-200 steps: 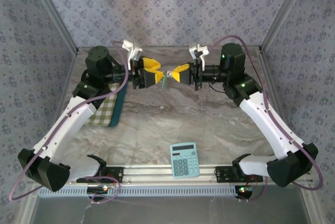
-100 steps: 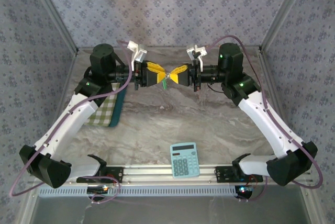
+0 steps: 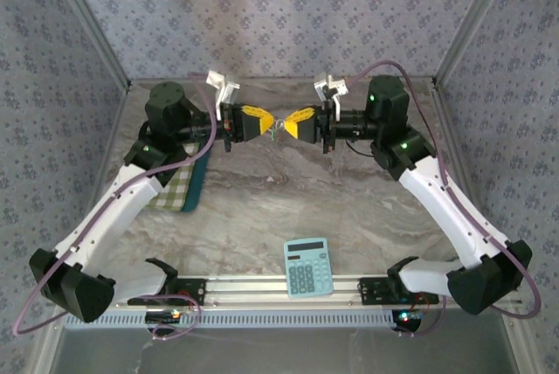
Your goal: Remove the keys from the keyring
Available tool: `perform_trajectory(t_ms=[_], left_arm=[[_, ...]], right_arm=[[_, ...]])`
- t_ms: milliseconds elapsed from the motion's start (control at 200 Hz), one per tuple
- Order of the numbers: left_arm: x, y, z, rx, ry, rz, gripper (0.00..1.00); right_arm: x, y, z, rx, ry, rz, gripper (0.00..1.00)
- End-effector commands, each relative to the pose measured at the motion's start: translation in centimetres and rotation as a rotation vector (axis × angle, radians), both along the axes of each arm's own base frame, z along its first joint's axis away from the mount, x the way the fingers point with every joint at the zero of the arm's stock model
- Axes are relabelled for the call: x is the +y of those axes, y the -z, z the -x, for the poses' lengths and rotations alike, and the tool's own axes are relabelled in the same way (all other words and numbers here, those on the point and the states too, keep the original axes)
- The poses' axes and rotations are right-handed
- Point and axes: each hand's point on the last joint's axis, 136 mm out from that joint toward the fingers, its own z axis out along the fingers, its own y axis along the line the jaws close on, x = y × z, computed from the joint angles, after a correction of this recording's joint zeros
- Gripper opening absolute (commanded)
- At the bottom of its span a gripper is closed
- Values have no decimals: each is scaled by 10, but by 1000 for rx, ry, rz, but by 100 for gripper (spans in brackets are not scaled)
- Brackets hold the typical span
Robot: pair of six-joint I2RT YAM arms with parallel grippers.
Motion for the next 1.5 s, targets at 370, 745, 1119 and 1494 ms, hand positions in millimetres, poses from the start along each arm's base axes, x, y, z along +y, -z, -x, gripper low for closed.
perform_trajectory(t_ms=[370, 745, 1119, 1494], left_arm=[[19, -25, 3, -59, -107, 120, 23], [3, -26, 23, -83, 78, -8, 60], [-11, -12, 27, -55, 174, -104, 54], [-9, -10, 31, -64, 173, -115, 10]], right_arm=[[-11, -23, -1, -77, 91, -62, 0], [2, -9, 11, -6, -23, 15, 0], [9, -9, 23, 5, -99, 33, 0], [8, -10, 24, 5, -105, 33, 0]])
